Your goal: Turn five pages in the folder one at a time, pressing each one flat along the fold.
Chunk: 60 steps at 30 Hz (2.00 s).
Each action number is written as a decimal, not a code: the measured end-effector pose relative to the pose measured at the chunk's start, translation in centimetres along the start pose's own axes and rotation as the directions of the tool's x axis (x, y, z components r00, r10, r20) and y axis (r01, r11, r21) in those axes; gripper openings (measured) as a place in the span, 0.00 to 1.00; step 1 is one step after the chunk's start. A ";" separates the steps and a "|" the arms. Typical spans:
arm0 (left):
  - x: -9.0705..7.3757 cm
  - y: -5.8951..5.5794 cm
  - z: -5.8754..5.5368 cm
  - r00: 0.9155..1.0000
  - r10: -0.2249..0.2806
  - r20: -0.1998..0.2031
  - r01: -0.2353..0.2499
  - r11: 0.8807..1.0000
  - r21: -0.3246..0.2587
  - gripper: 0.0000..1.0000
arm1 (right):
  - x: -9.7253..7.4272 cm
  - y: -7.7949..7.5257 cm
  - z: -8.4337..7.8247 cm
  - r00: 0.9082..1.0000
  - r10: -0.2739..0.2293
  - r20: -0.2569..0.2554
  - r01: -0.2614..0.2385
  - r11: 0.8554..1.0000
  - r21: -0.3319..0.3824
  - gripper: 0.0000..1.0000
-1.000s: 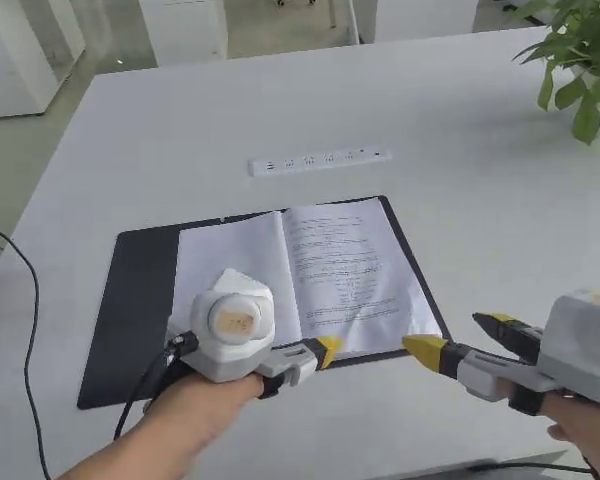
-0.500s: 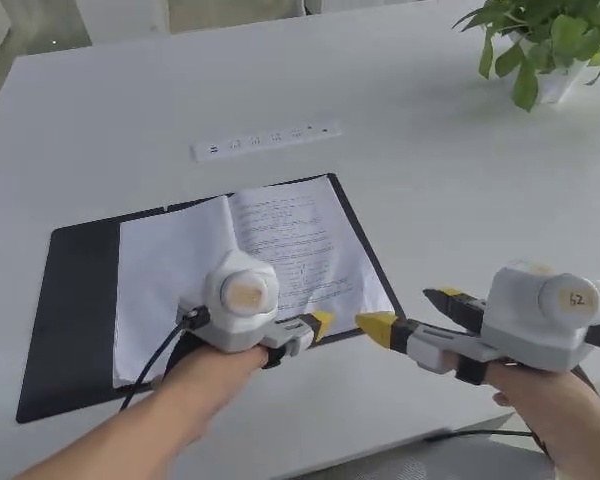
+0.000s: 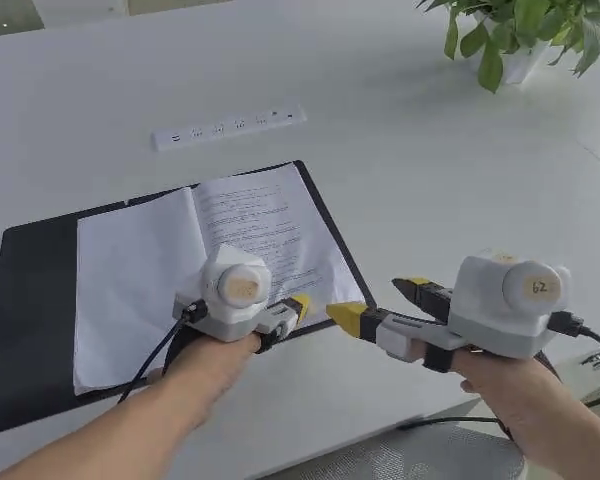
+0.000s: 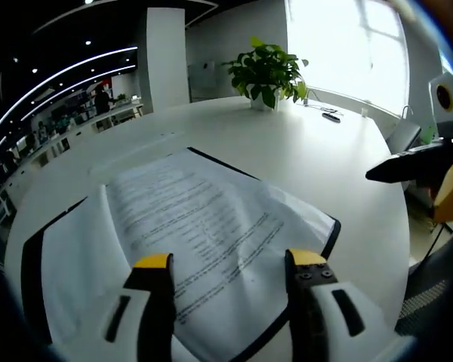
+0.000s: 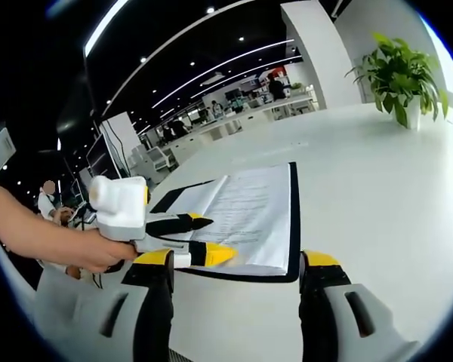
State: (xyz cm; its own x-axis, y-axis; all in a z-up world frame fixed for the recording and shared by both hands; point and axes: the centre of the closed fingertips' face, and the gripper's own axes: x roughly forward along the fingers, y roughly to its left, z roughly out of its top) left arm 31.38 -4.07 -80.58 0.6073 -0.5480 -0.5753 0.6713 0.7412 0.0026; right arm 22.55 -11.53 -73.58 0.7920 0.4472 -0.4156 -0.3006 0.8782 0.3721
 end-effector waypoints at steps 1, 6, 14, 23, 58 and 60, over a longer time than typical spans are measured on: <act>0.1 0.0 -0.1 1.000 0.003 0.001 -0.003 1.000 -0.001 0.57 | 0.0 0.0 0.0 1.000 -0.001 0.000 0.001 1.000 0.001 0.66; 0.2 0.0 -0.4 1.000 0.016 0.004 -0.016 1.000 0.021 0.57 | 0.1 -0.1 0.0 1.000 0.002 0.001 -0.002 1.000 0.004 0.66; 0.1 -0.2 -0.4 0.999 0.008 0.033 -0.009 1.000 0.025 0.54 | 0.4 -0.2 -0.4 1.000 0.009 -0.014 -0.009 1.000 0.010 0.64; 0.1 -1.2 -0.4 0.999 -0.014 0.049 0.013 1.000 0.025 0.39 | 0.5 -0.2 -0.5 1.000 0.016 -0.023 -0.015 1.000 0.015 0.63; 0.2 0.1 -0.2 0.997 0.046 0.062 -0.046 0.999 -0.003 0.13 | 5.2 -2.3 -0.6 0.996 0.047 -0.074 -0.043 0.997 0.059 0.47; 0.2 0.1 -0.3 0.997 0.046 0.063 -0.046 0.999 -0.005 0.13 | 5.5 -2.6 -0.8 0.995 0.044 -0.087 -0.039 0.998 0.059 0.47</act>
State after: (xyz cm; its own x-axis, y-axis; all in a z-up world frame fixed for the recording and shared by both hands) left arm 31.48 -3.98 -80.90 0.6629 -0.5365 -0.5222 0.6407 0.7674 0.0248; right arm 27.27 -11.23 -77.47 0.7289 0.4982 -0.4696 -0.2992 0.8488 0.4360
